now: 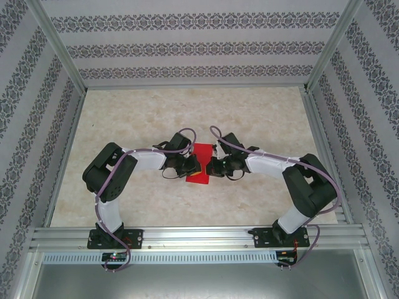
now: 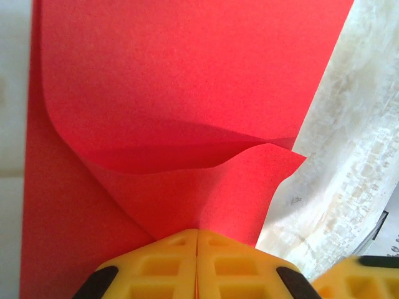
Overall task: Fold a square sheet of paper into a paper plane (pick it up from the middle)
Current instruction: Fold the triangle a second time at the center of the table.
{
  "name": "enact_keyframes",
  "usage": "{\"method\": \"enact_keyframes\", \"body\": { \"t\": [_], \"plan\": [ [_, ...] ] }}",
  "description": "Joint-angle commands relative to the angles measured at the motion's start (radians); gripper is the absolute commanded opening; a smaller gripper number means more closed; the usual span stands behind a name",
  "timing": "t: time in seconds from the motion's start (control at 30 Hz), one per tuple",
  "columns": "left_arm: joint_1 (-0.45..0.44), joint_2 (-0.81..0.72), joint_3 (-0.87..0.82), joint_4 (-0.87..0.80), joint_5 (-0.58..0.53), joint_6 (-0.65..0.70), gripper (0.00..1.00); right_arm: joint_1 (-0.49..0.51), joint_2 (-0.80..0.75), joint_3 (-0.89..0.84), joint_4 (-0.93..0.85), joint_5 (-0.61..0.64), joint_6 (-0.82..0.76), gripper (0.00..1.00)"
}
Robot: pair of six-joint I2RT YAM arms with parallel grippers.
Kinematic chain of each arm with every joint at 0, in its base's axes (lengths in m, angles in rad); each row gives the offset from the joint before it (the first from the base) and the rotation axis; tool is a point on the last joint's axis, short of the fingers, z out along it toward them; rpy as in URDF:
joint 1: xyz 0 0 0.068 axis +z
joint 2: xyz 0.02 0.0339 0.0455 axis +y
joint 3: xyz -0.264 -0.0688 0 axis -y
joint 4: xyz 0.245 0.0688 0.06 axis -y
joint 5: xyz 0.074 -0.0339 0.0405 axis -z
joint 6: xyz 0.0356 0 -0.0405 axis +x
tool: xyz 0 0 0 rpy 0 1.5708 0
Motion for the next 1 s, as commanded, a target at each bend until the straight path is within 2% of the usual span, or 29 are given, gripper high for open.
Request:
{"method": "enact_keyframes", "body": {
  "t": [0.0, 0.3, 0.5, 0.67, 0.97],
  "plan": [
    [-0.014, -0.002, 0.006, -0.041, -0.04, -0.009, 0.1, 0.02, 0.052, 0.017, 0.032, -0.02, 0.016, 0.05],
    [-0.014, -0.026, 0.009, -0.035, -0.034, -0.003, 0.1, 0.024, 0.125, 0.023, 0.003, 0.006, 0.0, 0.04],
    [-0.016, -0.044, -0.021, 0.1, 0.057, -0.027, 0.11, 0.024, 0.127, 0.016, -0.009, 0.011, -0.007, 0.04],
    [-0.026, -0.034, -0.03, 0.125, 0.072, -0.03, 0.11, 0.023, 0.127, 0.019, -0.013, 0.012, -0.009, 0.04],
    [-0.033, 0.004, -0.005, -0.026, -0.031, -0.005, 0.1, 0.025, 0.135, 0.025, -0.047, 0.03, -0.014, 0.04]
  ]
}}
